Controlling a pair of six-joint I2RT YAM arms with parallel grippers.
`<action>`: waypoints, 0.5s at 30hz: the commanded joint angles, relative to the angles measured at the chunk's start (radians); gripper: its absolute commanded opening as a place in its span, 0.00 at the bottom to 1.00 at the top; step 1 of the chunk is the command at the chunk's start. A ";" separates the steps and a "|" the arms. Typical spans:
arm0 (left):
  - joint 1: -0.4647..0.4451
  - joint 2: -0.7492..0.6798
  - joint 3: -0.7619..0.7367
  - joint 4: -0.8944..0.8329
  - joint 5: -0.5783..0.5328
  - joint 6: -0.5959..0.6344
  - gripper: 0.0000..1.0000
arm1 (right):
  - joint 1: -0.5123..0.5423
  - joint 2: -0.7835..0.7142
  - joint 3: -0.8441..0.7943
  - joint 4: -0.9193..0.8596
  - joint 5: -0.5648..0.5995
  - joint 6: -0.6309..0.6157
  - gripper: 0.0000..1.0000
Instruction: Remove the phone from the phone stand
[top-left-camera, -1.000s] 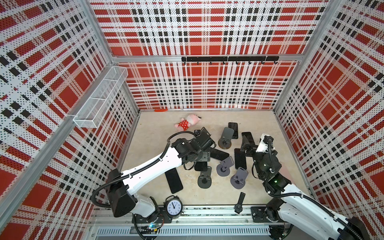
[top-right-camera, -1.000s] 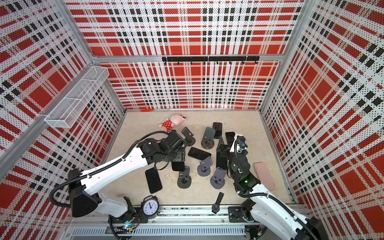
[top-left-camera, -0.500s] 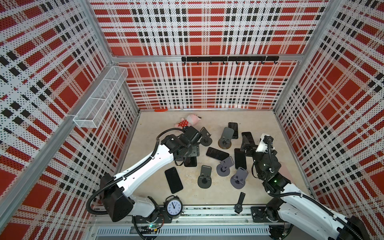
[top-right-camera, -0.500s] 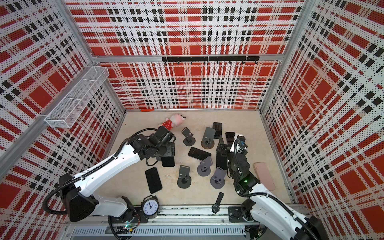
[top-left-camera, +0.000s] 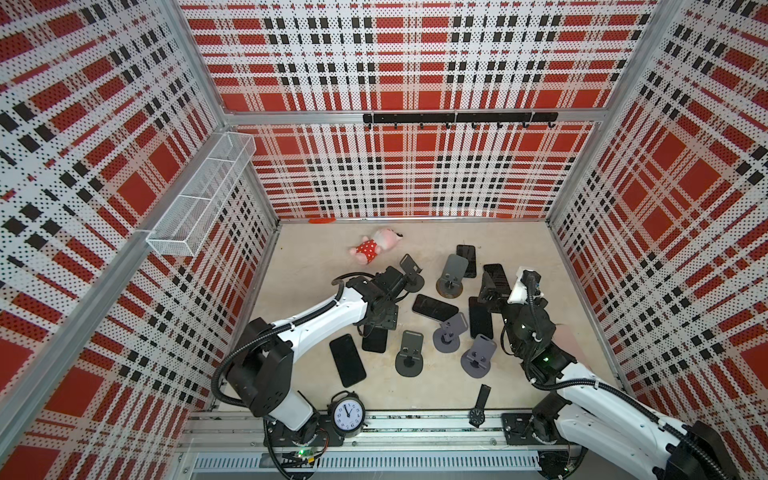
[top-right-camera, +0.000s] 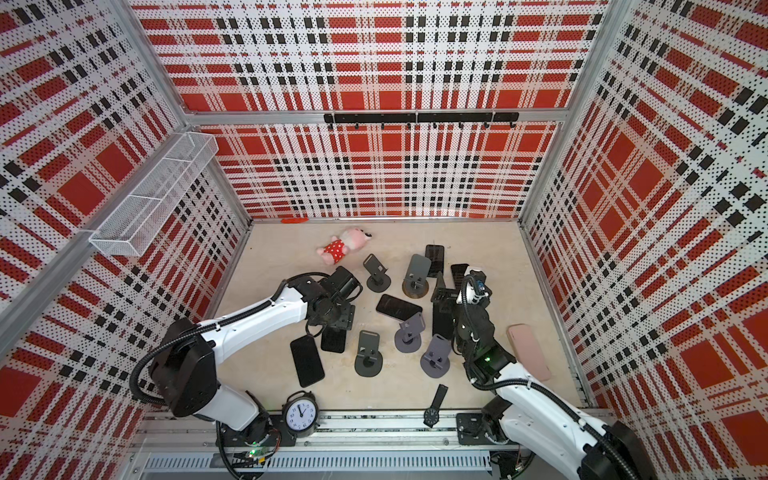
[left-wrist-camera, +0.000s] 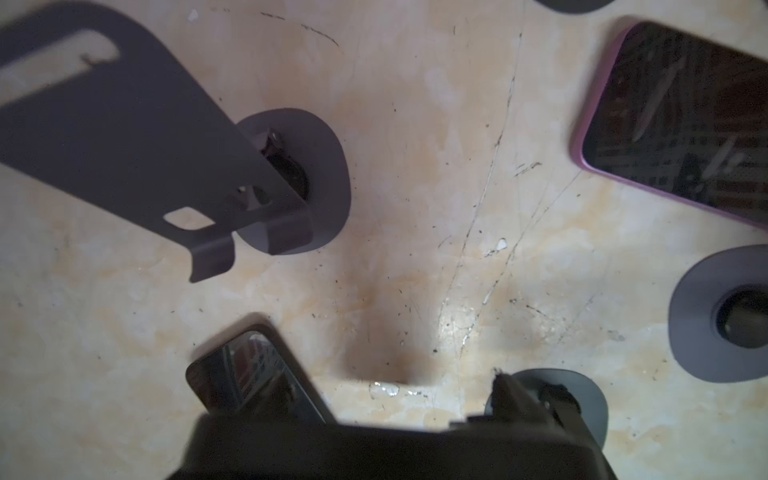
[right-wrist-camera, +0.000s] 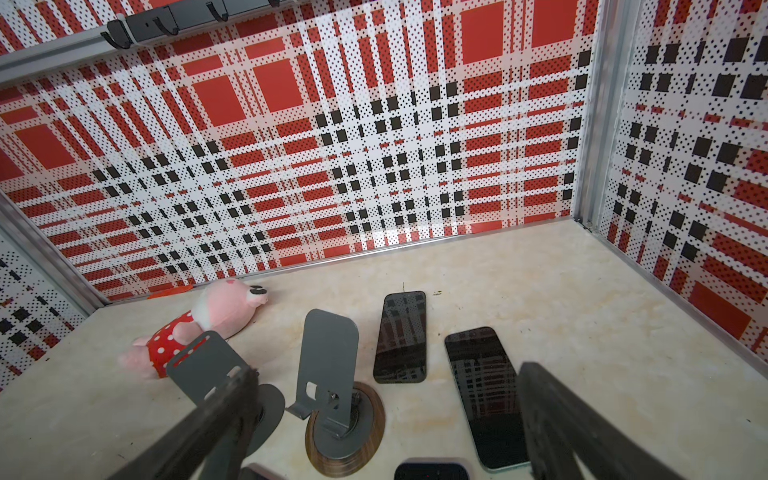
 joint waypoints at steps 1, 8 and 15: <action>0.012 0.025 -0.021 0.080 0.042 0.049 0.64 | -0.001 0.010 -0.005 0.041 0.002 0.007 1.00; 0.015 0.111 -0.059 0.113 0.059 0.093 0.65 | -0.003 0.017 -0.003 0.038 0.007 0.003 1.00; 0.015 0.163 -0.052 0.127 0.066 0.106 0.65 | -0.002 0.021 -0.004 0.041 0.008 0.002 1.00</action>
